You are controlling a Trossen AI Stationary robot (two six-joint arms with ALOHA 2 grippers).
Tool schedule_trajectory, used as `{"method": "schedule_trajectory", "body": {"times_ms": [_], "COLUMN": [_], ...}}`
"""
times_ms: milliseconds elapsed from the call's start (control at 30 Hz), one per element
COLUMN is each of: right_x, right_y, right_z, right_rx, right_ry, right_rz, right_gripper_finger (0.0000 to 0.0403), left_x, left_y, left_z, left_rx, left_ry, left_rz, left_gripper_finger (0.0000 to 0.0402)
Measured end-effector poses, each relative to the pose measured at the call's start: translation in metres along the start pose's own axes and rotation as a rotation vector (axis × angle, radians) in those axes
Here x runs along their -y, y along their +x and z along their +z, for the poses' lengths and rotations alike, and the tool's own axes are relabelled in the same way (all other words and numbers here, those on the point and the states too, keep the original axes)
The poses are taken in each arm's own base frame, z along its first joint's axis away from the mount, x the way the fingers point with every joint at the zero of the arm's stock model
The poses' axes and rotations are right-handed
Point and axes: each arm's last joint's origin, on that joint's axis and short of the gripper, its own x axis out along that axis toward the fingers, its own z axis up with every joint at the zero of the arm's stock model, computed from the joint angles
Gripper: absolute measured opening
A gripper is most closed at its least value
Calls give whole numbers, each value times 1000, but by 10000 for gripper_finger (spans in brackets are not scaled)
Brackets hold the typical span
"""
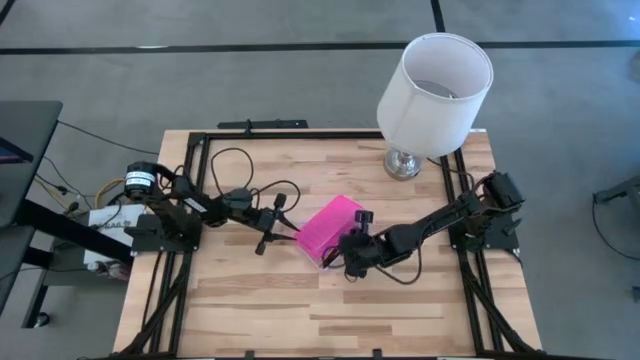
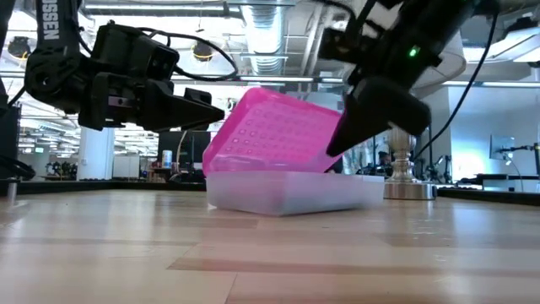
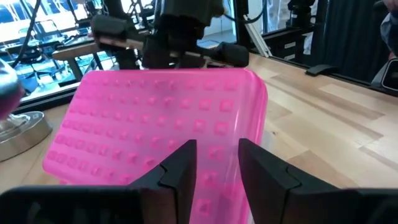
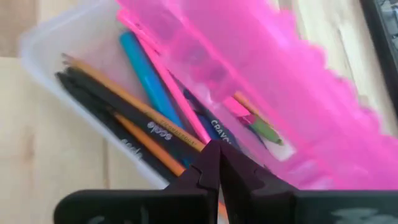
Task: Pick & place school supplies into a supply box
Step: Close the pink supply box
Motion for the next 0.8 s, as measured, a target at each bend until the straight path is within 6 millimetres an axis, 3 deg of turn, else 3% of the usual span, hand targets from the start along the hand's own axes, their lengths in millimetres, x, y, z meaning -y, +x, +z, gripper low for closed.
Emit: {"method": "schedule_trajectory", "body": {"times_ms": [300,500,600,800], "right_x": [-24,-33,-28,-9], "right_y": [-39,-56,-54,-29], "right_z": [-2,-18,-25,-32], "right_rx": [-80,-138,-175,-223], "right_ry": [11,117,202,289], "right_rz": [-48,-121,-164,-206], "right_gripper_finger": [3,3,3,3], "left_x": [-1,-6,-9,-22], "left_y": [10,14,15,15], "left_z": [2,0,-2,-8], "left_rx": [-27,-104,-154,-280], "left_ry": [-2,-13,-23,-113], "left_rz": [-22,87,178,408], "left_gripper_finger": [114,114,114,114]}}
